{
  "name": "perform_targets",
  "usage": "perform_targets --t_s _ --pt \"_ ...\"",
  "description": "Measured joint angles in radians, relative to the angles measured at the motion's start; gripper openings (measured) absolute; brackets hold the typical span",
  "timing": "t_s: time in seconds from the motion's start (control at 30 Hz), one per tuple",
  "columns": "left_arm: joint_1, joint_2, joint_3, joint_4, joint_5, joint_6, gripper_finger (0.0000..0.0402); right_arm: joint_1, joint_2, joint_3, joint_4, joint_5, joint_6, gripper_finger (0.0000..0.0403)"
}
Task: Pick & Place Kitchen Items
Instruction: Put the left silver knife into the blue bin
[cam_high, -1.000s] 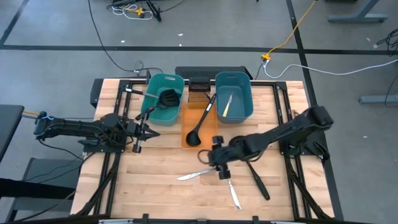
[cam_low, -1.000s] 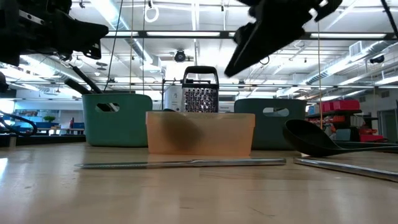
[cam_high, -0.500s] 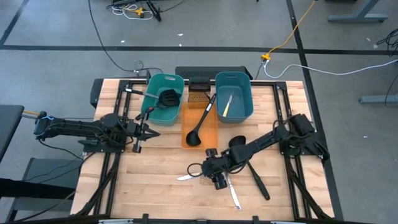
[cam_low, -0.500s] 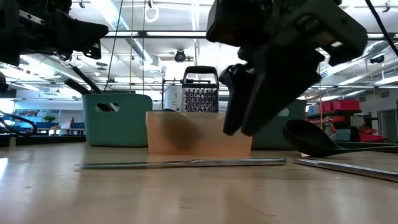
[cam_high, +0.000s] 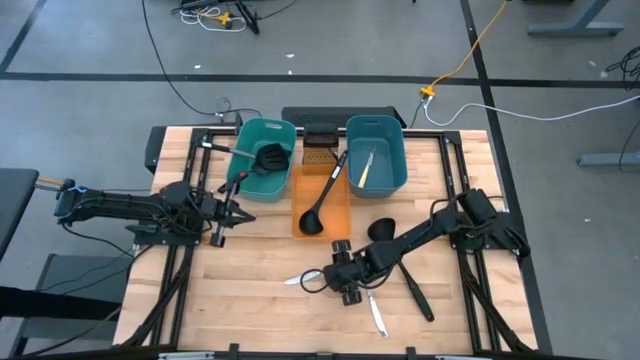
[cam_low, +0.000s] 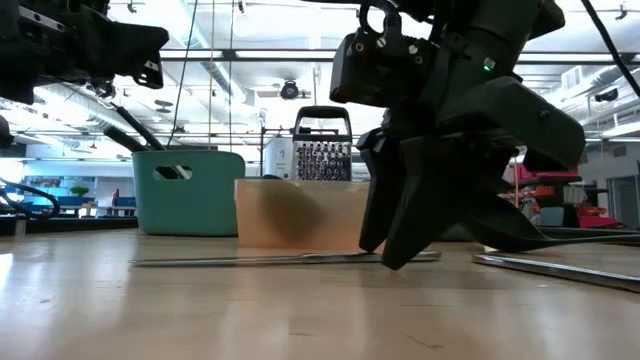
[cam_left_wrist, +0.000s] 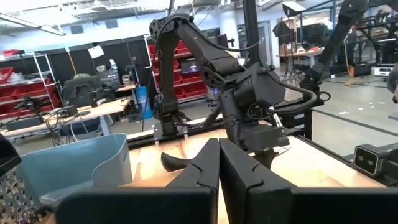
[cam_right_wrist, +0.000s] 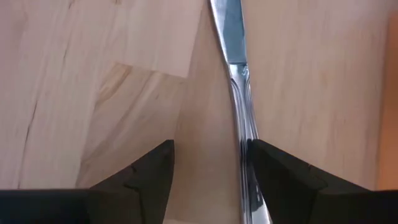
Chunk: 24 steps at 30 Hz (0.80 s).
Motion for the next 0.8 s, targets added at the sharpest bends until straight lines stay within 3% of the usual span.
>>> perform_targets --t_s 0.27,0.4,0.8 --pt "0.000 0.000 0.000 0.001 0.000 0.000 0.0015 -0.004 -0.022 0.046 -0.006 0.020 -0.073 0.0223" --pt "0.000 0.001 0.000 0.001 0.000 0.000 0.0009 -0.036 -0.015 0.045 -0.013 -0.057 -0.075 0.0223" --pt "0.000 0.001 0.000 0.000 0.000 0.000 0.0010 -0.083 -0.011 0.003 0.011 -0.091 -0.074 0.0223"
